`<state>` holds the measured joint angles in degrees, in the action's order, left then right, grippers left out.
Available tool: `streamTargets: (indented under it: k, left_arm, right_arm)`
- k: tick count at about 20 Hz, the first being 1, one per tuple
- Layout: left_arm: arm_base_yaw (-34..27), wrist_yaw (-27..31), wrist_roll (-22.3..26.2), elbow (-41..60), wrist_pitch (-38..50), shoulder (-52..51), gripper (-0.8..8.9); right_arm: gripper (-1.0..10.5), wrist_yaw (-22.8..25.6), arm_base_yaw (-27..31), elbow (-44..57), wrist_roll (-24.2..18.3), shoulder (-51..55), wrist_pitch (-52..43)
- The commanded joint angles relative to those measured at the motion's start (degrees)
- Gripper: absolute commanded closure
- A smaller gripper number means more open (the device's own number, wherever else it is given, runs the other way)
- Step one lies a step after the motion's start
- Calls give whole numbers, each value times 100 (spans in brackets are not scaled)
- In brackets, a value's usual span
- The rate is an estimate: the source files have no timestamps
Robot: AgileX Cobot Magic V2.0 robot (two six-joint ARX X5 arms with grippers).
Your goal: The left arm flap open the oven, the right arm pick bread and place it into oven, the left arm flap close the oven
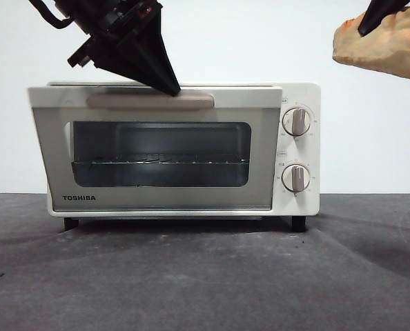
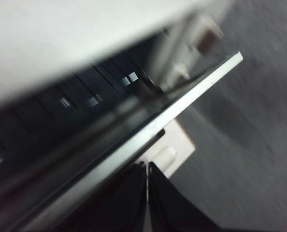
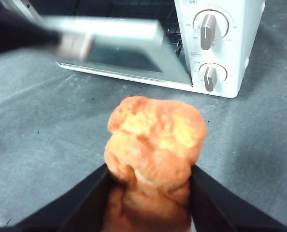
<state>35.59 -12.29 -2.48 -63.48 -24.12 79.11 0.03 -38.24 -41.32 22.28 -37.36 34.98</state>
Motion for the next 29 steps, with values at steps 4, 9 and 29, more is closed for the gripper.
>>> streamTargets:
  k: [4,9,29]
  left_arm:
    - [431,177,-76,74,-962,245,798]
    - [758,177,-173,74,-1294,245,798]
    - [-173,179,-334,470,-1530,-1893,798]
  right_arm:
    - [727,7,-52,-114,-105,-22,-61]
    - [727,26,-52,-114,-177,-24,-61]
    - [727,-481,-70,-114,63,-734,-710]
